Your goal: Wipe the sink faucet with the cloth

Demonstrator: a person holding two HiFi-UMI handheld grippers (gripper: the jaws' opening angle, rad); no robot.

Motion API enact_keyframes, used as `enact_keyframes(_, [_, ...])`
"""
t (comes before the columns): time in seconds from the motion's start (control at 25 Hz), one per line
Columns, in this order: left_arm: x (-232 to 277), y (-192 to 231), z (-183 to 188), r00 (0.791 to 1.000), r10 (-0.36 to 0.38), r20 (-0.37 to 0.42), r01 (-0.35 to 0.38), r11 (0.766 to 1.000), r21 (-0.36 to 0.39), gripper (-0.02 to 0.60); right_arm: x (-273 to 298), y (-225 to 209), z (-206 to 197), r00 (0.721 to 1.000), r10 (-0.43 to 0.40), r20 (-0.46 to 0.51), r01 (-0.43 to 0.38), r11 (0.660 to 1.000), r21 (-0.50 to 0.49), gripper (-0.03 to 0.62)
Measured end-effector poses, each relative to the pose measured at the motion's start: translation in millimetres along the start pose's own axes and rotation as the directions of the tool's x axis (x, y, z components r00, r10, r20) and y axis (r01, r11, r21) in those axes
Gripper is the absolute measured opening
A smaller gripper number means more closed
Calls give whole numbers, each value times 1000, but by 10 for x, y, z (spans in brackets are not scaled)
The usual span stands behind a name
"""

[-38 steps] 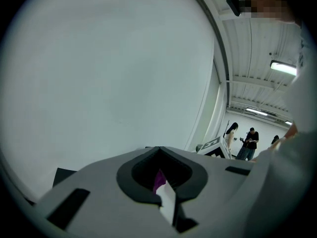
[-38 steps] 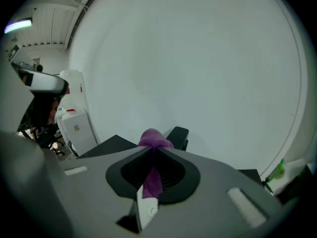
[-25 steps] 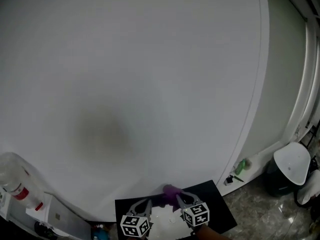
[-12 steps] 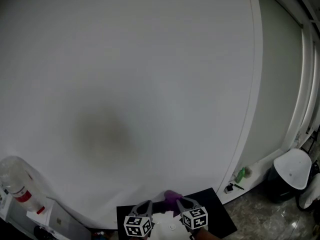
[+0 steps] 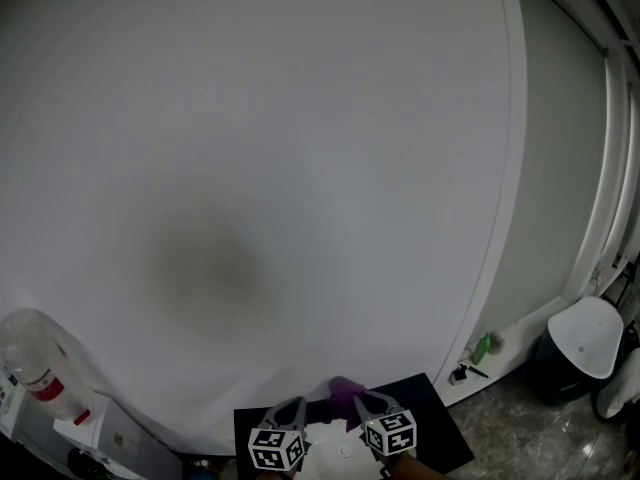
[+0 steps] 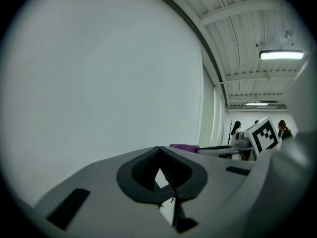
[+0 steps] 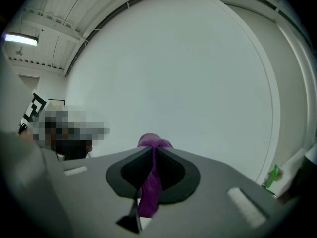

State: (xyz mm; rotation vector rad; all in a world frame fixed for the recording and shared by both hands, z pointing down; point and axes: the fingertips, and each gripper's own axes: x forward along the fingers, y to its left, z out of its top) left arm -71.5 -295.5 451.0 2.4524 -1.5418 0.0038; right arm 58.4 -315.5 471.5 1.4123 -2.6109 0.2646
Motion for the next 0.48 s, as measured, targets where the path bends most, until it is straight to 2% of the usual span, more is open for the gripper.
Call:
enact_keyframes(0.28, [-35,8,-2,1000,-4,2,4,1000,6,5,4,51,5,1000,-2,5,2,1000,-23,26])
enact_keyframes(0.48, [-8,6,7,1000,-7,2,7,1000,-8,5,24,33,-9,1000,2,1,-2,1000,1,26])
